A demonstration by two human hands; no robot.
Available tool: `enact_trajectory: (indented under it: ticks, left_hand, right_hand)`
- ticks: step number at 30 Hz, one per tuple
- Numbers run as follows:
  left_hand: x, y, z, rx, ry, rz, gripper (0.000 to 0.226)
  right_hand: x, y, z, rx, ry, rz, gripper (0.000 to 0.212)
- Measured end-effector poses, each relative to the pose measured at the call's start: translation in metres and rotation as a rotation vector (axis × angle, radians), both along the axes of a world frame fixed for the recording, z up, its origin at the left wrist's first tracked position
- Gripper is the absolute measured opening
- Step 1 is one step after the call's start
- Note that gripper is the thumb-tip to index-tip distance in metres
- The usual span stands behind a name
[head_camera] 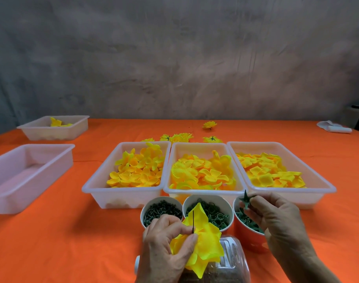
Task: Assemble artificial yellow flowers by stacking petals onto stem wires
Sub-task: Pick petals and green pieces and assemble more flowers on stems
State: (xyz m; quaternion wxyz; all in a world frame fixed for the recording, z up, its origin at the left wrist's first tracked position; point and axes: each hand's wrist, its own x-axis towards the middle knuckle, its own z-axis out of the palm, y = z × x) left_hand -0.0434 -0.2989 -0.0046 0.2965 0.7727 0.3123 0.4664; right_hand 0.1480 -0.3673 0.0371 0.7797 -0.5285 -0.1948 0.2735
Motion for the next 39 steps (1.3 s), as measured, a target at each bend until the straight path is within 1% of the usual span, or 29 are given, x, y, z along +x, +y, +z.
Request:
enact_trajectory:
  ticks: [8, 13, 17, 20, 27, 32, 36, 39]
  left_hand:
    - [0.0, 0.0, 0.001, 0.014, 0.003, 0.003, 0.033]
    - [0.001, -0.001, -0.001, 0.004, -0.013, 0.006, 0.033]
    - [0.001, -0.001, -0.001, 0.012, -0.017, 0.007, 0.033]
    - [0.001, -0.002, 0.0, 0.017, -0.02, 0.01, 0.033]
    - [0.001, -0.002, -0.001, 0.018, -0.012, 0.008, 0.033]
    - [0.001, -0.001, -0.001, 0.026, 0.002, 0.01, 0.034]
    - [0.0, 0.0, -0.002, 0.027, 0.011, 0.005, 0.03]
    - [0.0, 0.0, -0.002, 0.014, 0.01, -0.003, 0.027]
  right_hand:
    - [-0.023, -0.004, 0.019, 0.044, -0.056, 0.12, 0.011]
    - [-0.043, -0.005, 0.024, 0.061, -0.193, 0.182, 0.008]
    - [-0.055, -0.001, 0.021, -0.002, -0.372, 0.17, 0.007]
    - [-0.06, 0.002, 0.016, -0.031, -0.47, 0.153, 0.01]
    - [-0.072, 0.01, 0.003, 0.011, -0.61, 0.063, 0.024]
    - [-0.077, 0.014, -0.005, 0.054, -0.802, -0.036, 0.035]
    - [-0.079, 0.016, -0.011, 0.059, -0.959, -0.065, 0.02]
    - [-0.082, 0.016, -0.014, 0.067, -0.966, -0.075, 0.011]
